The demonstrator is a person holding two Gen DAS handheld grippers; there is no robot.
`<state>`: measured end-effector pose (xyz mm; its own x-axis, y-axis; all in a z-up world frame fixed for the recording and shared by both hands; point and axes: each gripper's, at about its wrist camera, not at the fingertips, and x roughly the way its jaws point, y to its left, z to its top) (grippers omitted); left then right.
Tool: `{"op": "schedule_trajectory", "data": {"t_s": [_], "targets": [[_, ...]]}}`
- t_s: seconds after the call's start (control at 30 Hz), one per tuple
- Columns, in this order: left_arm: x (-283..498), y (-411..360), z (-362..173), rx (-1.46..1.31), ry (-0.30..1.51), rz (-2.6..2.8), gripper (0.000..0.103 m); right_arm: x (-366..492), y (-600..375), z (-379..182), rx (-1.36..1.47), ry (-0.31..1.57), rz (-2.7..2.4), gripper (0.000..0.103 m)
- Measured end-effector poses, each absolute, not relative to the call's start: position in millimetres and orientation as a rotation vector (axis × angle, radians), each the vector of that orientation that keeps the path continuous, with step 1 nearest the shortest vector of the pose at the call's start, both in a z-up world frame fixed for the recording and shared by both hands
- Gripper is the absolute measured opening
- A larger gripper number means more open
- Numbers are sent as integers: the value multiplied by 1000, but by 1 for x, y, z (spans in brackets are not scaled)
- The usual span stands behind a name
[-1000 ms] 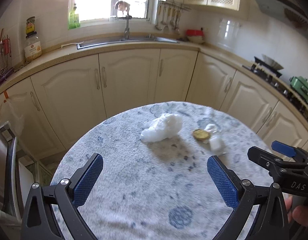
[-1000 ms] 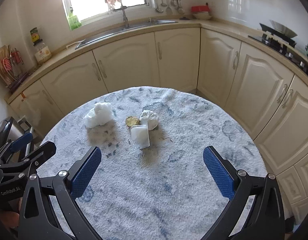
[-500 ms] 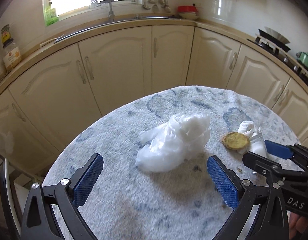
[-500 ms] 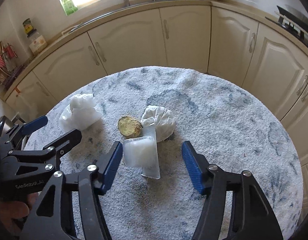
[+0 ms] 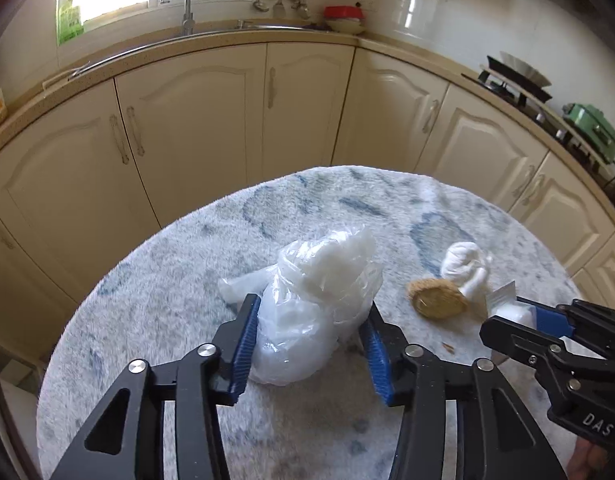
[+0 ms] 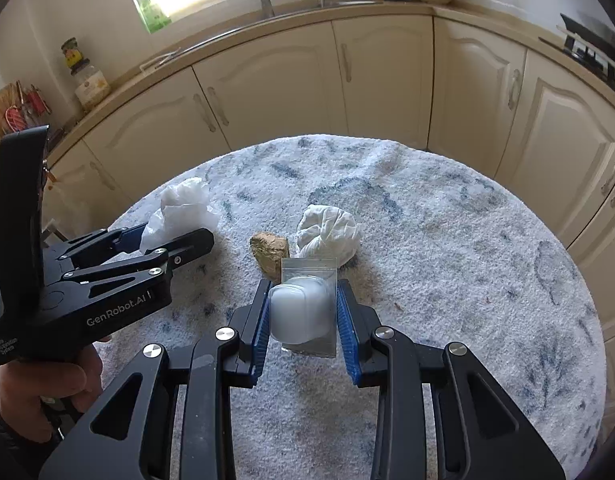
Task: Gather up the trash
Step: 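Grasp the clear bag with the right tool while the left tool grasps the white plastic bag, then carry both bags to the blue wastebasket and open both tools to drop them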
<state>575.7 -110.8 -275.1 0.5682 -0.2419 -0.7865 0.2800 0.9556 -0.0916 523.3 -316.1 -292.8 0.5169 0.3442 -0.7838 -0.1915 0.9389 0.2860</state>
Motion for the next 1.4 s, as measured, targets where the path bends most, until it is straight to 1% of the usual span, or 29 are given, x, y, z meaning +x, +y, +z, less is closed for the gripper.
{"op": "schedule_trajectory", "data": {"t_s": [0.27, 0.47, 0.67, 0.9, 1.1, 1.4], "targets": [[528, -98, -252, 1, 881, -323, 42, 477, -341, -279, 218, 978, 304, 31], [460, -110, -237, -16, 855, -349, 42, 427, -358, -267, 218, 977, 285, 31], [373, -110, -206, -40, 811, -380, 42, 378, -381, -249, 238, 948, 263, 31], [303, -142, -176, 32, 760, -452, 42, 324, -405, -236, 267, 915, 244, 31], [267, -166, -156, 51, 719, -503, 42, 291, -438, -218, 291, 863, 196, 31], [236, -203, -136, 73, 685, -587, 42, 254, -500, -200, 347, 789, 87, 31]]}}
